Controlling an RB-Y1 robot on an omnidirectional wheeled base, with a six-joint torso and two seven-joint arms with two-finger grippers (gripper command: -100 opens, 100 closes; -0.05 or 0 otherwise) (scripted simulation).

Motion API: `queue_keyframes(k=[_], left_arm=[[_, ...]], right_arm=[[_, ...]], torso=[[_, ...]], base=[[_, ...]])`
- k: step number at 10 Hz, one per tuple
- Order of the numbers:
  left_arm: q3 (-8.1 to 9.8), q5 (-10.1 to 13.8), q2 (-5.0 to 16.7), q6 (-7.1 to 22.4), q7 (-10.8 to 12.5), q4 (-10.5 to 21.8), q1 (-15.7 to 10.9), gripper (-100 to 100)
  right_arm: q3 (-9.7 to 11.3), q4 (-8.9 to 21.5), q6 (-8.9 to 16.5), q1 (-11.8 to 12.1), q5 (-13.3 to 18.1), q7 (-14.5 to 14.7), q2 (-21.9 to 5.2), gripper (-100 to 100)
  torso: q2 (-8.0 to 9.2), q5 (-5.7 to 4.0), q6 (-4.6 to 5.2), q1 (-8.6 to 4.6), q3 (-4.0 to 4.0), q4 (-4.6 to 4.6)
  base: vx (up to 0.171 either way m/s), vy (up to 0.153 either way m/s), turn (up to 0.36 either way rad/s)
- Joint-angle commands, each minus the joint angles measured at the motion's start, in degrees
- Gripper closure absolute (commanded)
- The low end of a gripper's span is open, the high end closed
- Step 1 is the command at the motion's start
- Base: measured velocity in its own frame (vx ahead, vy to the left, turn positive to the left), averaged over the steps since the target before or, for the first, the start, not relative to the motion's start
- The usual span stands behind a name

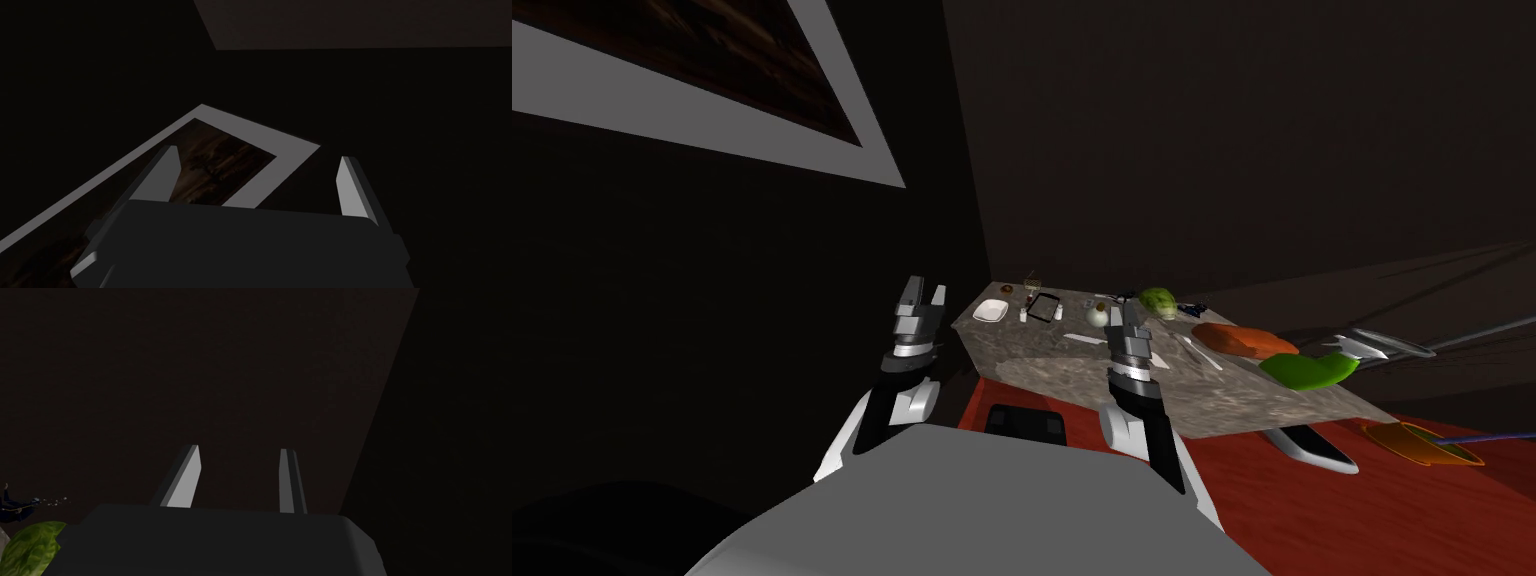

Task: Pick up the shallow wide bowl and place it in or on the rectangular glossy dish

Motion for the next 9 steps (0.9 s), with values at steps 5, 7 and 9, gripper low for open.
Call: queue_keyframes(k=[5,7,9], left_arm=[[-1.00,0.0,1.3,8.3,0.0,-0.7,-0.8,-100],[-1.37,0.0,1.6,11.2,0.0,-0.9,-1.1,-100],[-1.74,0.0,1.8,14.2,0.0,-1.0,-1.5,-100]], right_arm=[[0.0,0.0,0.0,0.0,0.0,0.0,0.0,0],[0.0,0.0,0.0,0.0,0.0,0.0,0.0,0],[0.0,0.0,0.0,0.0,0.0,0.0,0.0,0]], torso=[[-0.03,-0.01,0.01,-0.02,-0.02,-0.01],[-0.05,-0.01,0.01,-0.02,-0.03,-0.01],[-0.06,-0.01,0.01,-0.01,-0.04,-0.02]], base=[[-0.028,0.029,-0.044],[-0.023,0.028,-0.045],[-0.023,0.028,-0.045]])
